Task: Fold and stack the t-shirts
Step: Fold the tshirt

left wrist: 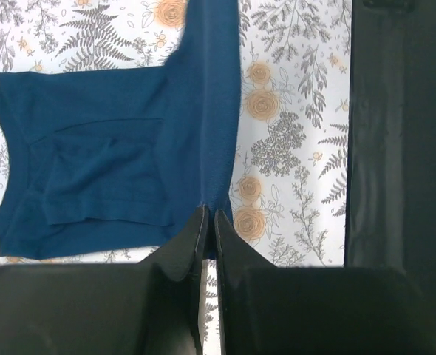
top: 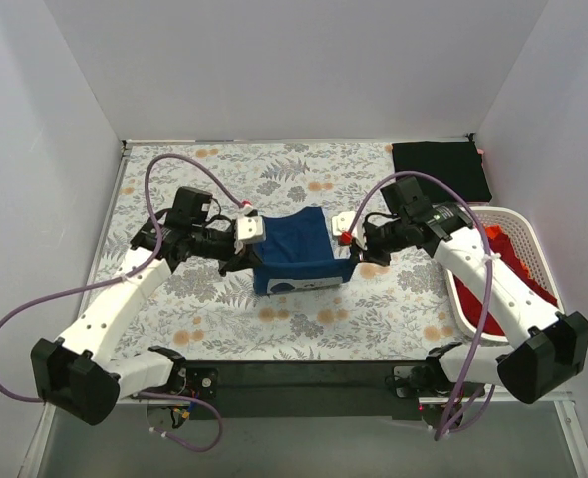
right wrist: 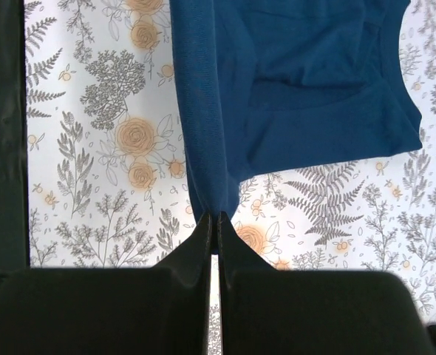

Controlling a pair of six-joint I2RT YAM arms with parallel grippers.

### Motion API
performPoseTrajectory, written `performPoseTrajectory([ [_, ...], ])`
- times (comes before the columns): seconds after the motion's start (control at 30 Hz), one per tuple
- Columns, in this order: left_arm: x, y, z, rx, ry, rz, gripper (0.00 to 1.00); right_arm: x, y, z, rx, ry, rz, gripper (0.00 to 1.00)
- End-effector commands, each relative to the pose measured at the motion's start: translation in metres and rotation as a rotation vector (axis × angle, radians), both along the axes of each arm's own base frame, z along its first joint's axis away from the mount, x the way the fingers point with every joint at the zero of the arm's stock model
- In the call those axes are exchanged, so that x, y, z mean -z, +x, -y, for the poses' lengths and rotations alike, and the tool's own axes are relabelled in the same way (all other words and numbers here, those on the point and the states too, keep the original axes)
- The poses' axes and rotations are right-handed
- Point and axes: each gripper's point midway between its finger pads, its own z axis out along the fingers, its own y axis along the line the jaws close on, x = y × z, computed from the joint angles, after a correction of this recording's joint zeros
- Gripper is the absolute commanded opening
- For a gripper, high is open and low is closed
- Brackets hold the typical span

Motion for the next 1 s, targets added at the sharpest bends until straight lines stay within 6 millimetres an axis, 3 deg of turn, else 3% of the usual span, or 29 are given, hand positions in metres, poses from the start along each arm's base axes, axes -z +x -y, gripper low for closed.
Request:
performPoseTrajectory([
  [0.0,-0.010,0.011,0.003,-0.061,-0.022,-0.113,0.00,0.000,0.013,-0.001,0.005,-0.017,-0.050,0.01],
  [0.07,-0.004,0.038,-0.002,-0.106,-0.035,-0.125,0.00,-0.016,0.040,-0.006,0.021,0.006,-0.015,0.01],
  [0.1,-0.006,0.049,-0.003,-0.114,-0.045,-0.113,0.00,-0.008,0.051,-0.012,0.010,0.000,-0.043,0.01],
  [0.23,0.010,0.097,-0.016,-0.156,-0.028,-0.135,0.00,-0.012,0.091,-0.031,-0.028,0.014,-0.036,0.01],
  [0.33,0.034,0.132,-0.026,-0.201,0.010,-0.133,0.00,0.001,0.120,-0.044,-0.043,0.007,-0.066,0.01],
  [0.37,0.041,0.140,-0.028,-0.219,0.012,-0.144,0.00,0.022,0.129,-0.047,-0.042,-0.011,-0.108,0.01],
  [0.43,0.058,0.164,-0.029,-0.250,0.031,-0.155,0.00,0.024,0.152,-0.051,-0.041,-0.004,-0.082,0.01],
  [0.53,0.085,0.187,-0.029,-0.301,0.050,-0.212,0.00,0.046,0.186,-0.057,-0.019,-0.010,-0.098,0.01],
  [0.57,0.092,0.192,-0.030,-0.326,0.054,-0.231,0.00,0.069,0.194,-0.058,-0.011,-0.030,-0.137,0.01],
  [0.6,0.098,0.201,-0.030,-0.338,0.053,-0.223,0.00,0.070,0.203,-0.060,-0.004,-0.027,-0.127,0.01],
  [0.63,0.112,0.205,-0.032,-0.350,0.076,-0.235,0.00,0.087,0.205,-0.060,0.001,-0.041,-0.160,0.01],
  [0.7,0.125,0.210,-0.033,-0.356,0.089,-0.244,0.00,0.100,0.206,-0.059,0.000,-0.054,-0.178,0.01],
  [0.83,0.152,0.205,-0.031,-0.344,0.133,-0.290,0.00,0.138,0.187,-0.048,-0.003,-0.115,-0.264,0.01],
  [0.97,0.161,0.189,-0.028,-0.312,0.156,-0.317,0.00,0.150,0.163,-0.040,0.004,-0.135,-0.333,0.01],
])
